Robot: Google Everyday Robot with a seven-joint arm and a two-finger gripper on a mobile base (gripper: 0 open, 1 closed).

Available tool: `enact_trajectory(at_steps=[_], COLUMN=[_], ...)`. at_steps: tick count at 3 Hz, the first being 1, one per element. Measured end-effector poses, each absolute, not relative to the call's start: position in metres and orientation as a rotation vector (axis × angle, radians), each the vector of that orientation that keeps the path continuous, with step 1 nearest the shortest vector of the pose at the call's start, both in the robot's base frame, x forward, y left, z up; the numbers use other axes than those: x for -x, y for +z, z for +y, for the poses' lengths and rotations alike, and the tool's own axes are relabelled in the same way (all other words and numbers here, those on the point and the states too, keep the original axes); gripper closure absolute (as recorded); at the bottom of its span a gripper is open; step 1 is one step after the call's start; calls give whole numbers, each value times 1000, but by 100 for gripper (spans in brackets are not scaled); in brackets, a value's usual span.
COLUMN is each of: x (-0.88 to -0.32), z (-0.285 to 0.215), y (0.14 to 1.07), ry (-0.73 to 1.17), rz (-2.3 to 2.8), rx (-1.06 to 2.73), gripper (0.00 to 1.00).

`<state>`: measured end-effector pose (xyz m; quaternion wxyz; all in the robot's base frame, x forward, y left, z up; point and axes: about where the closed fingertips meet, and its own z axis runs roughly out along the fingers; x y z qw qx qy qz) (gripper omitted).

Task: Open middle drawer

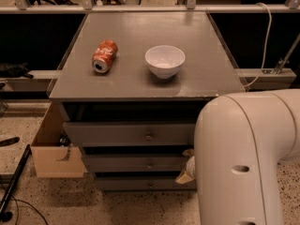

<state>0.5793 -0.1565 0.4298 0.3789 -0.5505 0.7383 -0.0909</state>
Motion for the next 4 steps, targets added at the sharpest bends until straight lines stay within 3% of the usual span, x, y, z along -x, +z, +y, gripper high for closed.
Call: enact_trajectory(at_steps=[4], x=[-609], z=[-157], y=[403], ry=[-244], rz=[1852], rx=[1495], gripper=[0])
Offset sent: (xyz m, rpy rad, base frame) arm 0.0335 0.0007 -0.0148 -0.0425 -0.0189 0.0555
